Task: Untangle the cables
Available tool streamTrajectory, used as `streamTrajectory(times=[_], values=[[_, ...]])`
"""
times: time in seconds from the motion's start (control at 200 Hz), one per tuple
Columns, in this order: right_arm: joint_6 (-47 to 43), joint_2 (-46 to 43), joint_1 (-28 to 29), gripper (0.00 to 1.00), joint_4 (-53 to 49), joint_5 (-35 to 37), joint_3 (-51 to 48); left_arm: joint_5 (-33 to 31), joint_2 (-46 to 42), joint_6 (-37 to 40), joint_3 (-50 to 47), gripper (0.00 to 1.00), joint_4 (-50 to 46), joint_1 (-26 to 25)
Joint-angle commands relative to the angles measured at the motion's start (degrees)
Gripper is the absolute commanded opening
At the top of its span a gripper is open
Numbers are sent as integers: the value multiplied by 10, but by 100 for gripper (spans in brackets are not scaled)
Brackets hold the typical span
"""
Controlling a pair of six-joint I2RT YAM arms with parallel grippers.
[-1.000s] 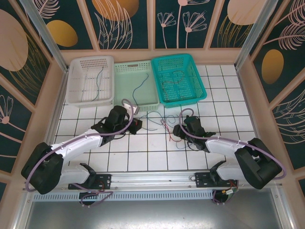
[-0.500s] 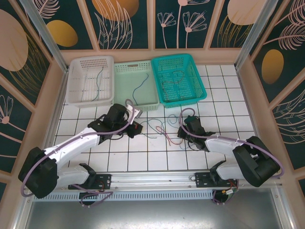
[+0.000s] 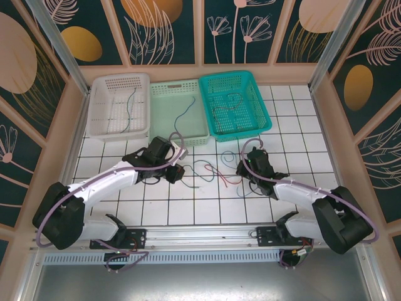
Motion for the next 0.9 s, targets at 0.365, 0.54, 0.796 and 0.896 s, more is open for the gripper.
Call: streamTrajectory(times=[0.365,0.54,0.796,0.896], values=[[14,79,-9,0,103,-57,44,123,69,58,52,0,-6,-54],[4,80,-19,0,84,-18,52,120,68,65,54,0,-21,-62],[8,112,-43,0,117,-85,62,138,36,71,49,0,-19,-63],[14,123,-46,0,120,-85,64,139,27,74,51,0,-25,-63]])
